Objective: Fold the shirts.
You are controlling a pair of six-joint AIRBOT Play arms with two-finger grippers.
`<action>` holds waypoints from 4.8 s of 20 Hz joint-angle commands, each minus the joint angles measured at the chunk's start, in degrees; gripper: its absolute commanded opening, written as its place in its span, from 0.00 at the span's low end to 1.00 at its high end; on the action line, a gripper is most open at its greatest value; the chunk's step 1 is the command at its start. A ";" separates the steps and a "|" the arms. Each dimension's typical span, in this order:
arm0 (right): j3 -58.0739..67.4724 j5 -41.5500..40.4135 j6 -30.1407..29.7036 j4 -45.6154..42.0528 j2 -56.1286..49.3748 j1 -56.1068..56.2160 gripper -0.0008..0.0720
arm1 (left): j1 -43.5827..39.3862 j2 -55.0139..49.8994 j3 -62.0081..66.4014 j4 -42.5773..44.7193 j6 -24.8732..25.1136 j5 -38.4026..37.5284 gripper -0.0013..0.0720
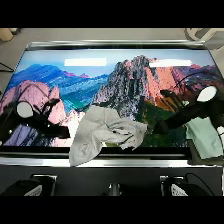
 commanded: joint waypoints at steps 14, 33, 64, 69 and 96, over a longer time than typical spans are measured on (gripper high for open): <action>-13.00 -7.48 -6.10 8.57 -0.33 2.36 0.98 | -1.20 -1.07 -19.80 -16.68 2.05 16.48 1.00; -17.62 -32.81 -6.64 7.98 0.33 23.30 0.05 | -2.67 5.33 -13.40 -18.08 2.03 19.54 0.06; -5.90 -4.35 13.64 -15.08 17.59 23.34 0.05 | 6.32 17.27 11.23 -1.09 -5.03 22.34 0.06; -1.68 -15.80 9.64 -15.34 -1.68 23.30 0.05 | 6.25 4.26 6.95 -1.66 -5.01 31.89 0.06; 8.85 -0.28 -3.10 1.38 -13.46 0.92 0.86 | 7.89 -2.29 -15.28 -17.05 3.43 21.00 0.83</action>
